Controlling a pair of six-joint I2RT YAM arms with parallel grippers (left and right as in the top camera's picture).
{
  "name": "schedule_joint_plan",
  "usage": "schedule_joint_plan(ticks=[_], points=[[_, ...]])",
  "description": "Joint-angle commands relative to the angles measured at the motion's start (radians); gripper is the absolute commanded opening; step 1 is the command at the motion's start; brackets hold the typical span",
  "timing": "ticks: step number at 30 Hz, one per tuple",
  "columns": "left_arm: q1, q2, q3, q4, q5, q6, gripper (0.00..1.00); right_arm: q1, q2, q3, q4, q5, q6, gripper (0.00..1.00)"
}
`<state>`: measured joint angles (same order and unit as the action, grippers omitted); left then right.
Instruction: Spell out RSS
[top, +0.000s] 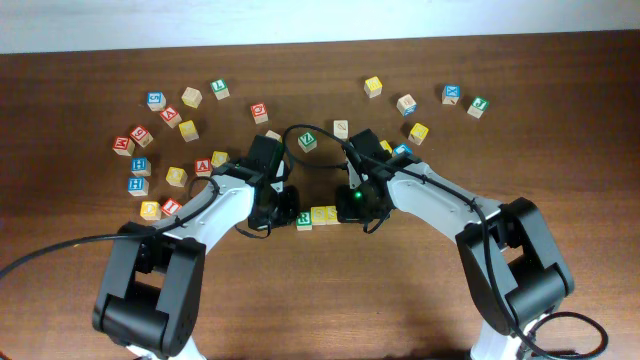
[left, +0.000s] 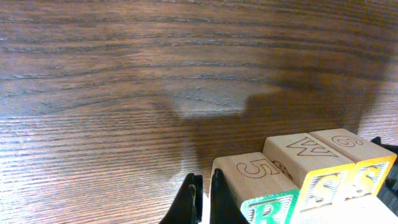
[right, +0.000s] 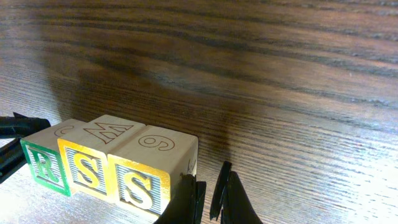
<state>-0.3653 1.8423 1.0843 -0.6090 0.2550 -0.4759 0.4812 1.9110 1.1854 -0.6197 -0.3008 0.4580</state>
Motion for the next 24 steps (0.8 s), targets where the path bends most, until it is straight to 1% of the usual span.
schedule_joint_plan(ticks=[1, 9, 12, 14, 15, 17, 24], points=[[-0.002, 0.011, -0.005, 0.002, 0.037, -0.008, 0.0, 0.011, 0.01, -0.004, 0.008, -0.01, -0.046, 0.04], [-0.001, 0.011, -0.005, -0.013, 0.008, -0.008, 0.0, 0.011, 0.01, -0.004, 0.002, -0.002, -0.058, 0.05], [-0.001, 0.011, -0.005, -0.025, 0.006, -0.008, 0.0, 0.011, 0.01, -0.004, 0.0, -0.002, -0.058, 0.07], [-0.001, 0.011, -0.005, -0.045, -0.036, -0.009, 0.0, 0.009, 0.01, -0.004, 0.0, -0.001, -0.058, 0.09], [0.0, 0.011, -0.005, -0.056, -0.062, -0.009, 0.0, 0.01, 0.01, -0.004, -0.002, 0.007, -0.057, 0.12], [0.002, 0.011, -0.002, -0.074, -0.106, -0.008, 0.0, 0.01, 0.01, -0.004, -0.009, 0.02, -0.04, 0.15], [0.048, -0.018, 0.052, -0.198, -0.12, 0.005, 0.0, 0.009, 0.01, -0.004, -0.028, 0.024, 0.003, 0.15]])
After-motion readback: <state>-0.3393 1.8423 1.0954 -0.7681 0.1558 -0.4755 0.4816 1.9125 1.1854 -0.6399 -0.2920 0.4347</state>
